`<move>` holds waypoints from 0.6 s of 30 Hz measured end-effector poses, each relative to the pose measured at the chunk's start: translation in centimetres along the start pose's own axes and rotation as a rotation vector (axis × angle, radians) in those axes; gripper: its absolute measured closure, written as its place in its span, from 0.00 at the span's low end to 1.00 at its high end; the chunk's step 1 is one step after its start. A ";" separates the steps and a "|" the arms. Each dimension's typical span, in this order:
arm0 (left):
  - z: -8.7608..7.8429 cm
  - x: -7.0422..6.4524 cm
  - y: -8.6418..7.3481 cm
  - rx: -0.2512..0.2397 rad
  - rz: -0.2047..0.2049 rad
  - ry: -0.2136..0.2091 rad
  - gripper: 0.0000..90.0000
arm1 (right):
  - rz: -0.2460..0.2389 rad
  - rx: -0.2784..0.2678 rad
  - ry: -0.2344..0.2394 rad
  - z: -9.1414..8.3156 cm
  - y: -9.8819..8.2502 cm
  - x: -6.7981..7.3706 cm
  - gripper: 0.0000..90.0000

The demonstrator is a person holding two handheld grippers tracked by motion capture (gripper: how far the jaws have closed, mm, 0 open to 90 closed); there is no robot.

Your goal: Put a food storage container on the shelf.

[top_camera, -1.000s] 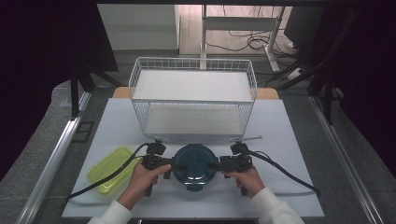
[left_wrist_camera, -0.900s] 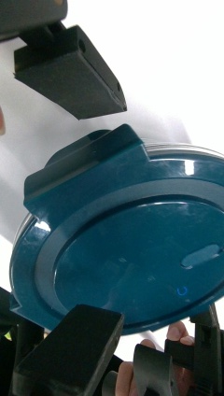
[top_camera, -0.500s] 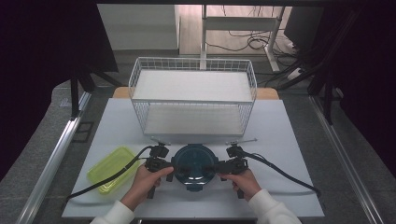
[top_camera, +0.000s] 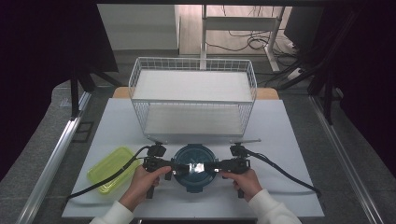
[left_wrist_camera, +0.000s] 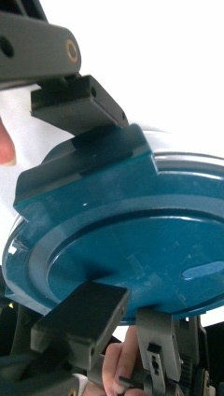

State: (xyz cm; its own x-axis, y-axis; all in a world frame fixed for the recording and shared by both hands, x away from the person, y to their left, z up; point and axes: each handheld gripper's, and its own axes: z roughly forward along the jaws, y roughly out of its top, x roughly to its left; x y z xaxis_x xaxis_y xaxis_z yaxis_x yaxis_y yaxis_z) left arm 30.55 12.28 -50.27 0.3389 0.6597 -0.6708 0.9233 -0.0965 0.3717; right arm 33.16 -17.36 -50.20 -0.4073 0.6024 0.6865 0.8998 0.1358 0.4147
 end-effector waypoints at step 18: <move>-1.6 -1.3 -0.4 -0.077 0.022 0.041 0.37 | 0.031 -0.038 -0.007 -0.6 -0.2 1.0 0.40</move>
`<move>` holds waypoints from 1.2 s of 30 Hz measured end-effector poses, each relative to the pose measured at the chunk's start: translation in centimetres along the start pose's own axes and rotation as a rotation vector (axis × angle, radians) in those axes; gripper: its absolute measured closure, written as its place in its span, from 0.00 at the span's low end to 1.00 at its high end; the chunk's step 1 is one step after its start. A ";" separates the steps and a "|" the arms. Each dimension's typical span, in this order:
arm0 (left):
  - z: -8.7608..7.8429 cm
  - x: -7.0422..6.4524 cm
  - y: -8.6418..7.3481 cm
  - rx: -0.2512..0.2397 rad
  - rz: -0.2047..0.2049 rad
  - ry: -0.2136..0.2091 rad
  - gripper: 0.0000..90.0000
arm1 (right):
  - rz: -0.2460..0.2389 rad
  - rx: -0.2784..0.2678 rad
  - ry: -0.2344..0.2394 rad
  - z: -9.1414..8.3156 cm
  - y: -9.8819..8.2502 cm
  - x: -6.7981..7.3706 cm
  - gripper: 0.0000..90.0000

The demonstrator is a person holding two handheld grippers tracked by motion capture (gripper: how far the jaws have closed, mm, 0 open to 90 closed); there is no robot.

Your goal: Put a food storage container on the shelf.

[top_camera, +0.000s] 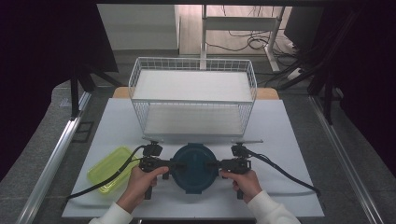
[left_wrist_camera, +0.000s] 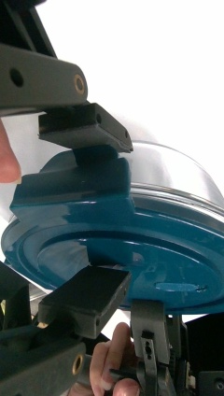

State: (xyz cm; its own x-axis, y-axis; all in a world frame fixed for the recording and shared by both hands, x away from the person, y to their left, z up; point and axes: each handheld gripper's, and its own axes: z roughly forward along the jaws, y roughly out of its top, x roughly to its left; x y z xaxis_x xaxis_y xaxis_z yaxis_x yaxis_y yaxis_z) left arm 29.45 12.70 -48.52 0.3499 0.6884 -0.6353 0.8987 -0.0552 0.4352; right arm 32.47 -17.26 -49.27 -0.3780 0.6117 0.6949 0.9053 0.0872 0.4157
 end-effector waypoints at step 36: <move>-3.4 -2.0 1.3 -0.084 0.057 -0.018 0.41 | -0.136 -0.109 -0.028 -2.2 2.6 4.1 0.40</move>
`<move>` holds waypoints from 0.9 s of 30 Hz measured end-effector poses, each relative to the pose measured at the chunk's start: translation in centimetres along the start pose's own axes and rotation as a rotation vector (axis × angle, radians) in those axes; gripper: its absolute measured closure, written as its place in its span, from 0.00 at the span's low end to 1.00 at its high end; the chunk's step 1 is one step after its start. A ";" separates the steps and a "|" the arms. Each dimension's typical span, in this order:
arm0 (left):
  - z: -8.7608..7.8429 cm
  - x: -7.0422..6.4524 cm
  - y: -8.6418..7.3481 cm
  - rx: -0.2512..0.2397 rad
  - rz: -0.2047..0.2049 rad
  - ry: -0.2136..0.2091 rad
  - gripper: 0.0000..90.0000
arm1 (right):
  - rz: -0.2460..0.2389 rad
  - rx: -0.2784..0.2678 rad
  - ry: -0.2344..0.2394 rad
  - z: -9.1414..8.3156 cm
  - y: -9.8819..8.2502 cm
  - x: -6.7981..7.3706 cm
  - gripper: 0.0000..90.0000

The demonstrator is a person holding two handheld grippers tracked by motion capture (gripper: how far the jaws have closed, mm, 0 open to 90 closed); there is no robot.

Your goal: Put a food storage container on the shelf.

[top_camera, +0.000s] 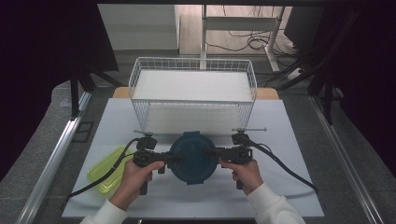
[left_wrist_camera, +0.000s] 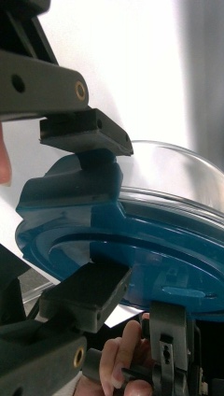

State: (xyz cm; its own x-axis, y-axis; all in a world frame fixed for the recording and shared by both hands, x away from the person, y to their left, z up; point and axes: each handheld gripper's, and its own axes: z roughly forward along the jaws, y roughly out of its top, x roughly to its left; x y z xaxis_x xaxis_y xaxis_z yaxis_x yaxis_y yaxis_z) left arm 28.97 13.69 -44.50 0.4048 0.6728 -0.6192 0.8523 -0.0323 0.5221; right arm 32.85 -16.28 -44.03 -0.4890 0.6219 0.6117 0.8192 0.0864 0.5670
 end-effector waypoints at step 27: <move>-3.0 -2.3 3.4 -0.082 0.068 -0.009 0.42 | -0.081 -0.072 -0.005 -2.5 3.6 3.1 0.40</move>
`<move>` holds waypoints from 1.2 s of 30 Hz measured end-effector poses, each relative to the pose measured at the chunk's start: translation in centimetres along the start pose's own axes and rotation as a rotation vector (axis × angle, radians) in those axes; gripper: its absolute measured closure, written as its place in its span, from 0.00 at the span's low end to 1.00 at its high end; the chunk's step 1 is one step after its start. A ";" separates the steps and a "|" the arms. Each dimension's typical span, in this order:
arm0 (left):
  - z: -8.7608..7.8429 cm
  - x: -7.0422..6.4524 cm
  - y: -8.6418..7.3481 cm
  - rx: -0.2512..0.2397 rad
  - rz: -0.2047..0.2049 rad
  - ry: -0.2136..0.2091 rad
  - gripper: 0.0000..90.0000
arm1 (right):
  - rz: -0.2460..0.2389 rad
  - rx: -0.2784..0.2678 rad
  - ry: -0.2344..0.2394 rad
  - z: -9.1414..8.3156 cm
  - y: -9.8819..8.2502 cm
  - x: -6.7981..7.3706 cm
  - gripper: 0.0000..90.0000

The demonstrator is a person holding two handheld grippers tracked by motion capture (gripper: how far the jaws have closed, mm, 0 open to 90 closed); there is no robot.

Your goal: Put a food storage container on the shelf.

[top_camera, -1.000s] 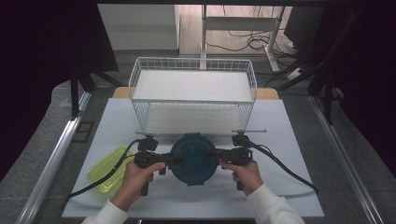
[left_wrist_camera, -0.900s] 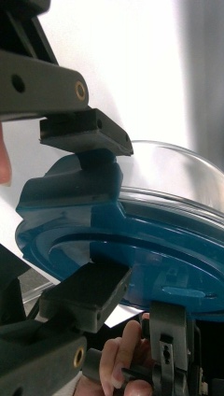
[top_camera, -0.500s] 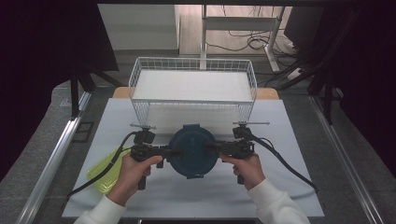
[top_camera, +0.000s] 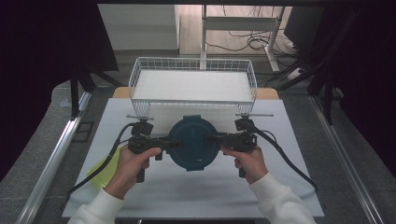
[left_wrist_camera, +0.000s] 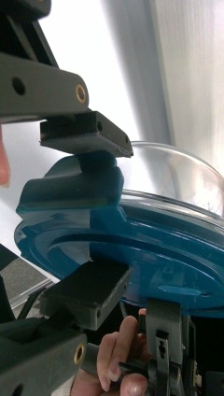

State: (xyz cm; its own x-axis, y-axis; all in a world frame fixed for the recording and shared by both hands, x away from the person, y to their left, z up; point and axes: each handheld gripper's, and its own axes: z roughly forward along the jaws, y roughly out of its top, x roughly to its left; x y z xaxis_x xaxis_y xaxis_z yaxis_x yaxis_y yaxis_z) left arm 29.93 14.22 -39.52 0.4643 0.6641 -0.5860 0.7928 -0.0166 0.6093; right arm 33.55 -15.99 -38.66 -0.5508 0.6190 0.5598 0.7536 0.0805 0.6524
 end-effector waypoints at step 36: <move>-2.2 -0.8 5.3 -0.059 0.035 -0.009 0.43 | -0.037 -0.032 0.004 -0.9 5.1 1.7 0.40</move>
State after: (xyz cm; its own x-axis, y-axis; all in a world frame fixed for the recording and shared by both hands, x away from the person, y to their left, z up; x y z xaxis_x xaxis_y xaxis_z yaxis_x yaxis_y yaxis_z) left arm 32.84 15.23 -34.62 0.4949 0.6569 -0.5688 0.7515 0.0052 0.6597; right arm 36.14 -15.20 -33.88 -0.5796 0.6131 0.5368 0.7206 0.0781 0.6889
